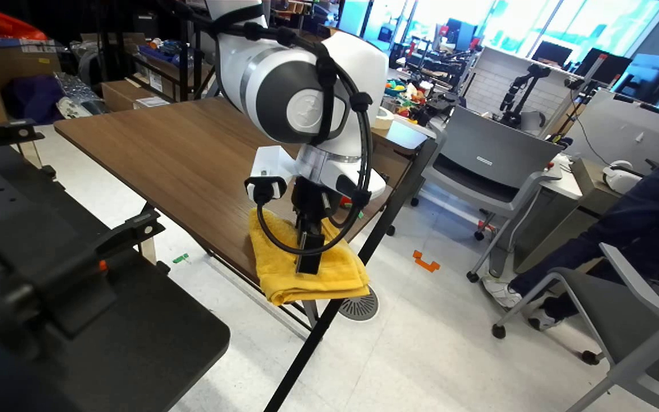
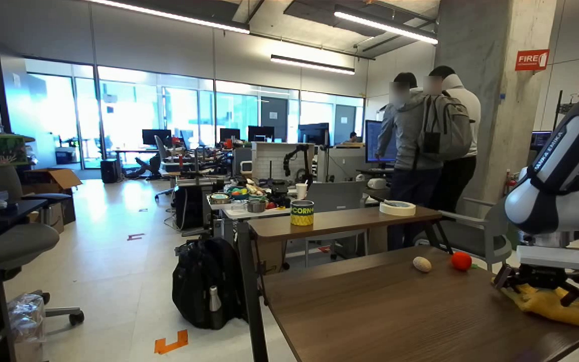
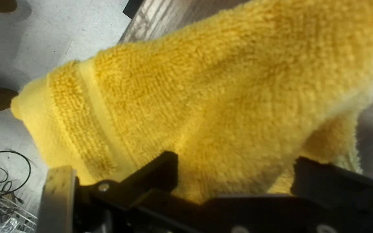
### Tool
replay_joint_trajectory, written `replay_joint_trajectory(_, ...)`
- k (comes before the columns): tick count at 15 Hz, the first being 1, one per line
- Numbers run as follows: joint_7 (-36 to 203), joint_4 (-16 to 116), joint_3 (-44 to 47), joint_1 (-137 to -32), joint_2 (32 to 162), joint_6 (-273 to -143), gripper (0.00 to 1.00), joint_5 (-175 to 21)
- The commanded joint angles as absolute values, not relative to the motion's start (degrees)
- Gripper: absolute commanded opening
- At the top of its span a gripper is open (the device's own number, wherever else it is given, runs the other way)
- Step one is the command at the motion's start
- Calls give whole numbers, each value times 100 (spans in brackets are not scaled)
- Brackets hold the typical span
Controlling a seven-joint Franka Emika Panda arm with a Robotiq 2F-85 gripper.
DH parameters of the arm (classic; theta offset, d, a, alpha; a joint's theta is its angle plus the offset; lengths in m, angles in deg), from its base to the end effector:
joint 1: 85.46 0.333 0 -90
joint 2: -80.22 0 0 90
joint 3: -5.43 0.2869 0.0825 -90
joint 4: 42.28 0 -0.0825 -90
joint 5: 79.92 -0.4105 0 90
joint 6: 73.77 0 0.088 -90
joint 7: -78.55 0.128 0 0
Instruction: Use the towel to clean the table and move the toys to the left
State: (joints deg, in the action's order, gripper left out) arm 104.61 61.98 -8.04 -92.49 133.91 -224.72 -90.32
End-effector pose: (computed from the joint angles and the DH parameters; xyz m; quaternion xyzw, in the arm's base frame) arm 0.5479 -0.2237 -0.0360 0.9000 -0.4301 -0.0408 0.0585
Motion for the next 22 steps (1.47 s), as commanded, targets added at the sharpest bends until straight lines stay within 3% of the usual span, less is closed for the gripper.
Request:
replay_joint_trajectory(1,10429,6170,-833,-9223,13404,-22448,100,-9079)
replay_joint_trajectory(11,10363,6518,-715,-9026,13224,-22818,100,-9048)
replay_joint_trajectory(21,10164,7574,-726,-8452,12899,-24115,100,-8852)
replay_joint_trajectory(22,10172,6858,-748,-8832,13186,-23506,100,-9023)
